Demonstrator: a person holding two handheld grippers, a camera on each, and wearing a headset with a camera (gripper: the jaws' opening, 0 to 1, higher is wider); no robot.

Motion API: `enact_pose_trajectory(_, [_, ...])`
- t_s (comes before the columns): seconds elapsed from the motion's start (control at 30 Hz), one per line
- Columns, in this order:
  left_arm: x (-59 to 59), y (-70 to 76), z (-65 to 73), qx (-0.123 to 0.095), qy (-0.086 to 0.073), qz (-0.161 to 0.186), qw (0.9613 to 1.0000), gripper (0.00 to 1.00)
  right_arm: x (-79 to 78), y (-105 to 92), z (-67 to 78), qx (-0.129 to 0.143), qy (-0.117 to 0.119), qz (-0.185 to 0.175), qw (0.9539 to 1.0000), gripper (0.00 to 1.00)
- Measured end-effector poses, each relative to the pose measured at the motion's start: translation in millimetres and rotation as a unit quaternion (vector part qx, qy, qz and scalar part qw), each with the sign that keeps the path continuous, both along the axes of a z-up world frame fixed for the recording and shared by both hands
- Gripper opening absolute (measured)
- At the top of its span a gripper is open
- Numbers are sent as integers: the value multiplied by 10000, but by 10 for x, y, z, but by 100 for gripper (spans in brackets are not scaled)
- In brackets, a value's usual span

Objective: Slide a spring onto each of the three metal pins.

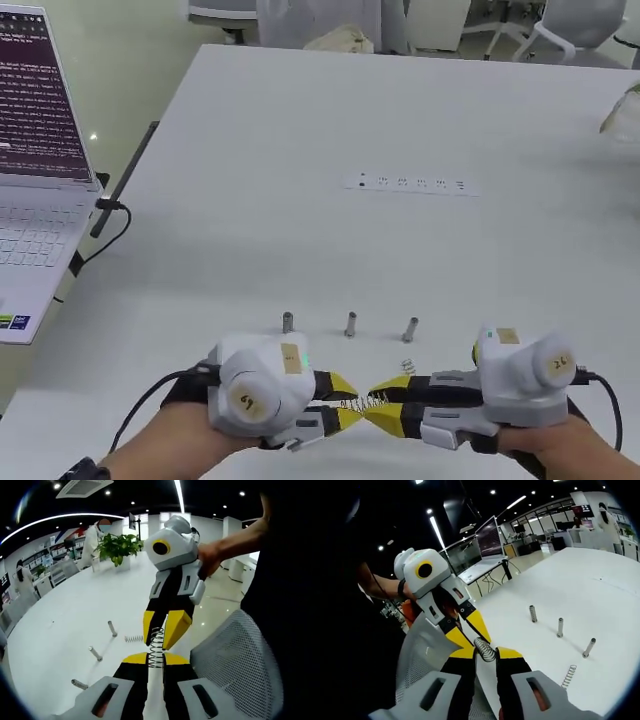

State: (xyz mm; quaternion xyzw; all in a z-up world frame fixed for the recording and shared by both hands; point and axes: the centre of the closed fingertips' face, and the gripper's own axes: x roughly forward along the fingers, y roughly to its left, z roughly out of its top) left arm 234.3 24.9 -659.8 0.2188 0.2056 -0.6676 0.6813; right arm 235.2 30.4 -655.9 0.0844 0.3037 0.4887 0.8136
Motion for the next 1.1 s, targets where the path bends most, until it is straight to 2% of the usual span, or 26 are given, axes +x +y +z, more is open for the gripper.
enact_pose_trajectory(0.33, [-24, -24, -14, 51, -96, -119, 9999, 2, -46, 37, 31, 63, 68, 104, 9999, 8])
enact_pose_trajectory(0.7, [-41, -100, -73, 57, -99, -157, 9998, 3, -61, -27, 8, -624, -95, 366, 9973, 8])
enact_pose_trajectory(0.8, [-36, -135, -61, 27, -115, -172, 9998, 3, -52, -60, 15, -737, -119, 399, 9964, 8])
enact_pose_trajectory(1.0, [-46, -200, -63, 23, -119, -244, 9996, 2, -55, -90, 27, -1029, -177, 583, 9928, 8])
enact_pose_trajectory(1.1, [-35, -231, -38, -34, -143, -261, 9996, 2, -48, -114, 49, -1287, -317, 769, 9882, 9])
